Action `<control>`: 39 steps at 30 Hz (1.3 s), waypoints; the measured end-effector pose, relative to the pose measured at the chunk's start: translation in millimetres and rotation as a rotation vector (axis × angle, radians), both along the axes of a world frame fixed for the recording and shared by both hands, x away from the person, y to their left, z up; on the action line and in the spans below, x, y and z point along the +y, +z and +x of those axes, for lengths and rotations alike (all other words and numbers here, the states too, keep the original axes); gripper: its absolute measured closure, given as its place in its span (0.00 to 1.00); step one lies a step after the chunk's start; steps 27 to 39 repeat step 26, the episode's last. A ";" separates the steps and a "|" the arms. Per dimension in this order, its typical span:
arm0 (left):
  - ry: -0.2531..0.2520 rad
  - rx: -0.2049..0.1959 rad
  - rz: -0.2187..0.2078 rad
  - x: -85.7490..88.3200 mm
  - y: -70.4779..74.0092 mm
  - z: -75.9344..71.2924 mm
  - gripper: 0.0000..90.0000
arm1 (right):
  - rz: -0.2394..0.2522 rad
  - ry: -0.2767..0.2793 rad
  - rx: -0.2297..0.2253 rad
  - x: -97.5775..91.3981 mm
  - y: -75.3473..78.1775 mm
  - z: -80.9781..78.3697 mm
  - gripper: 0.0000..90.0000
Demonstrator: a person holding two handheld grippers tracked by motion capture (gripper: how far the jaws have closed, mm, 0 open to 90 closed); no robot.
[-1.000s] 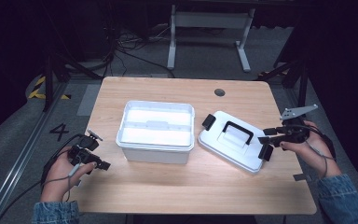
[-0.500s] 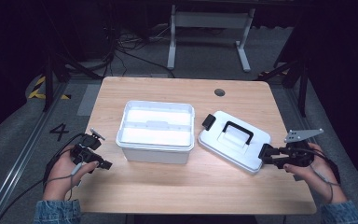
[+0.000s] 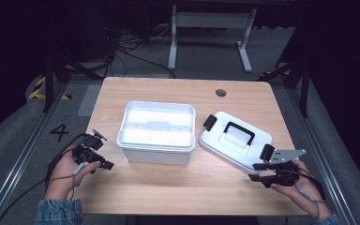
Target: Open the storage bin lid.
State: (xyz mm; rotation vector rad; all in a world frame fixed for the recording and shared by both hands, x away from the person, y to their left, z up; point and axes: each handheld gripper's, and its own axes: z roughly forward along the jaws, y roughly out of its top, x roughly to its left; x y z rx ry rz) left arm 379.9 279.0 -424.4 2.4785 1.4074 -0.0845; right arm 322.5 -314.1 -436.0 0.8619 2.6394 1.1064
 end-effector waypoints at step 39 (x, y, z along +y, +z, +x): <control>-0.012 0.008 0.002 -3.1 -1.1 2.3 0.44 | 0.006 0.112 0.000 33.8 -28.7 -11.2 0.58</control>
